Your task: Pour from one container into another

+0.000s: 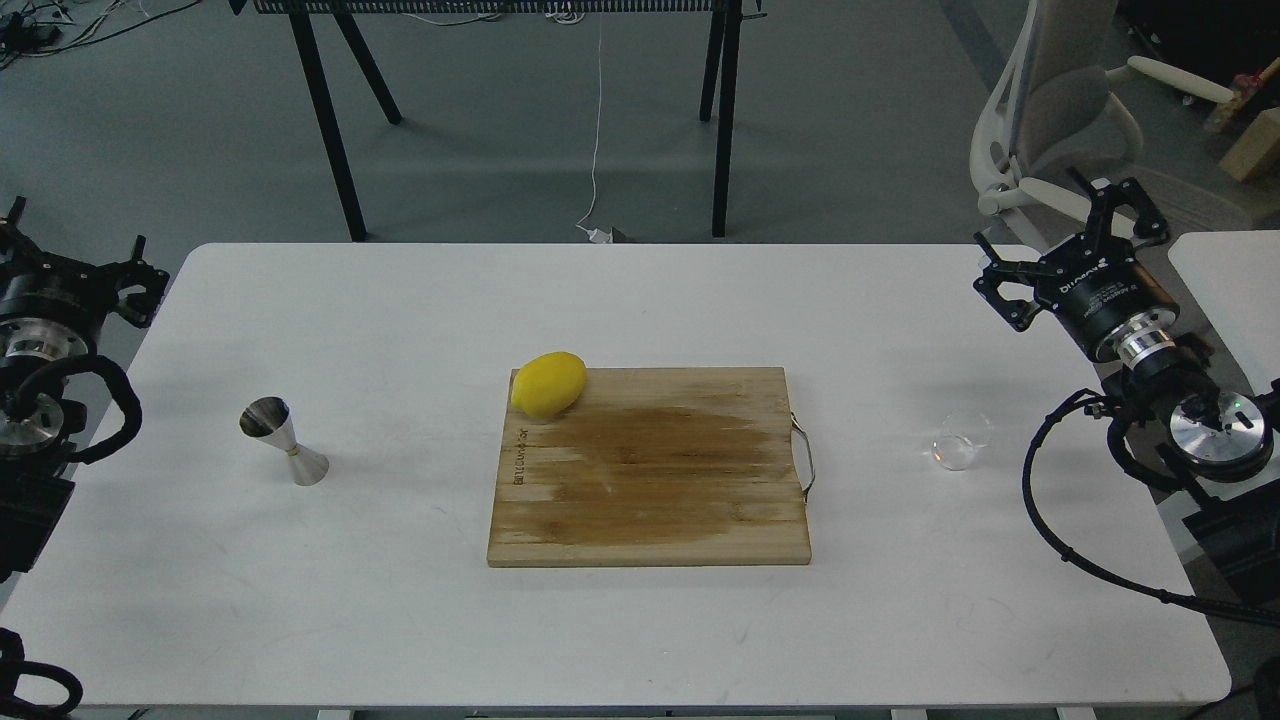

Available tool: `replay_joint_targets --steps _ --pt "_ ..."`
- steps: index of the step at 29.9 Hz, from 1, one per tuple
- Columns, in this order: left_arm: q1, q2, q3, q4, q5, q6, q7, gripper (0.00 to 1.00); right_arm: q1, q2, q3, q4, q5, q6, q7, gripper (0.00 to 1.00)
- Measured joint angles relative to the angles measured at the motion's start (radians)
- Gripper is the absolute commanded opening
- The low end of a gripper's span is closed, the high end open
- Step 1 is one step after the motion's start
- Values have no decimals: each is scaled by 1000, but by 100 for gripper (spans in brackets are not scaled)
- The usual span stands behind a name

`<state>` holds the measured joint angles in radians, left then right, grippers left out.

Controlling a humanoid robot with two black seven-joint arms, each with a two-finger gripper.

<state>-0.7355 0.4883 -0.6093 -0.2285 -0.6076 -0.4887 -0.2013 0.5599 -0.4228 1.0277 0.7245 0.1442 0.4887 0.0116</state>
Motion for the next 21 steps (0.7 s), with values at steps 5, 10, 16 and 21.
replay_joint_targets --steps 5,10,16,21 --pt "9 -2 -1 5 0 0 -5 100 0 1 0 0 0 0 1 100" --pt "11 -2 -16 12 -6 0 -5 100 0 1 0 0 0 0 3 100" --pt "11 1 -28 13 6 0 4 100 -1 6 2 0 0 0 5 100" --pt "-4 19 20 114 111 0 -3 100 -2 5 3 0 2 0 6 100"
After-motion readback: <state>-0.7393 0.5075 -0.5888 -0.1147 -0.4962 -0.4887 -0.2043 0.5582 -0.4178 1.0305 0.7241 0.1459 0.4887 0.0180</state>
